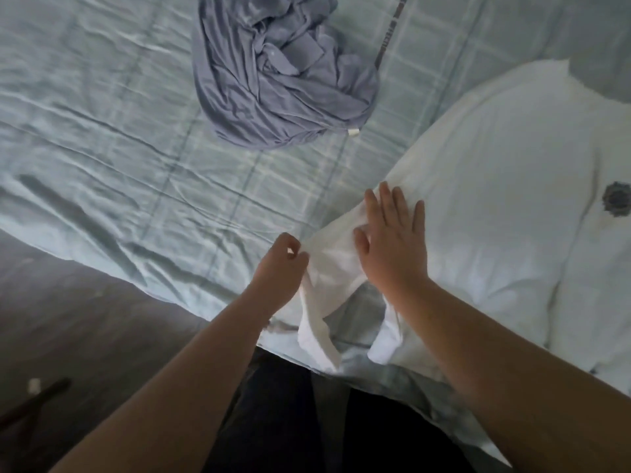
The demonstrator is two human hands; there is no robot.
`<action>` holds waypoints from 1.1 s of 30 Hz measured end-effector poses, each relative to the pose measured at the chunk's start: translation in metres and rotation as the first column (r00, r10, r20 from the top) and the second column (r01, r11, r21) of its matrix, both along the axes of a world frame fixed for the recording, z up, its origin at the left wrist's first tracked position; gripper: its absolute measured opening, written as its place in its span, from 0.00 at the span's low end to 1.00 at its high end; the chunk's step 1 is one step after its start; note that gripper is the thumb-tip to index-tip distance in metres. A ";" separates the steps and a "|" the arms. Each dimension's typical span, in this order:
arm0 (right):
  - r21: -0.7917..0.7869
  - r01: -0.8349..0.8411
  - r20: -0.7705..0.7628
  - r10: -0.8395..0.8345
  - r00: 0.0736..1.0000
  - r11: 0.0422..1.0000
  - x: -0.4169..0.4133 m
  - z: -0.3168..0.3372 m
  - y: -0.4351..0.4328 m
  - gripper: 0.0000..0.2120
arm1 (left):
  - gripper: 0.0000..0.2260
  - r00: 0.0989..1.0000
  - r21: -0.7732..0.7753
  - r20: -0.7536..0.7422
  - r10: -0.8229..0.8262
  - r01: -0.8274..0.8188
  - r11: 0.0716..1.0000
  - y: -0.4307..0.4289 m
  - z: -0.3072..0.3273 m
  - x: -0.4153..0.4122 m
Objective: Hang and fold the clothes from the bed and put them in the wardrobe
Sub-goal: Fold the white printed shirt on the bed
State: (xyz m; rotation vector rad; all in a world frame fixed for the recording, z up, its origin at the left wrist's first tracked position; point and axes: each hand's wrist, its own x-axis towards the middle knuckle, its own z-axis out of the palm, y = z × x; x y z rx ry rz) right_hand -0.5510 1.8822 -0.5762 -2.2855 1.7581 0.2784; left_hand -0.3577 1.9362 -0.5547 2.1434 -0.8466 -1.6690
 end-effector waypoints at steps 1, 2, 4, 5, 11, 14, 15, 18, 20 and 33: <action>-0.018 -0.007 0.021 0.008 1.000 1.000 0.004 0.003 0.000 0.30 | 0.04 0.995 -0.021 -0.050 0.082 -0.083 0.996 -0.004 0.004 0.011; -0.038 -0.017 0.051 0.019 0.999 0.999 0.008 0.005 -0.001 0.30 | 0.03 0.987 -0.044 -0.079 0.137 -0.141 0.989 -0.008 0.008 0.023; -0.068 -0.043 0.116 0.051 0.992 0.997 0.019 0.009 -0.004 0.30 | 0.02 0.991 -0.135 -0.035 0.127 -0.130 0.982 -0.023 0.010 0.047; -0.072 -0.055 0.138 0.065 0.988 0.996 0.025 0.008 -0.007 0.30 | 0.02 0.996 -0.188 0.030 0.089 -0.082 0.979 -0.032 0.010 0.060; -0.057 -0.098 0.131 0.104 0.986 0.994 0.061 -0.014 -0.025 0.29 | 0.06 0.947 -0.201 0.303 -0.103 0.169 0.965 -0.086 -0.017 0.118; -0.028 -0.096 0.106 0.099 0.989 0.995 0.074 -0.032 -0.030 0.28 | 0.05 0.940 -0.150 0.326 -0.103 0.159 0.976 -0.097 -0.028 0.129; -0.020 -0.094 0.090 0.095 0.991 0.995 0.076 -0.036 -0.030 0.28 | 0.04 0.925 -0.141 0.363 -0.112 0.173 0.975 -0.097 -0.025 0.128; -0.020 -0.090 0.059 0.091 0.994 0.996 0.081 -0.041 -0.029 0.29 | 0.05 0.846 -0.161 0.506 -0.170 0.286 0.944 -0.087 -0.012 0.113; -0.012 -0.091 0.043 0.092 0.995 0.996 0.084 -0.039 -0.030 0.29 | 0.06 0.853 -0.221 0.481 -0.200 0.339 0.915 -0.073 -0.001 0.094; 0.092 -0.308 0.237 0.280 0.930 0.947 0.080 -0.015 -0.043 0.30 | 0.25 0.574 0.044 0.724 -0.381 0.514 0.857 -0.009 -0.017 0.026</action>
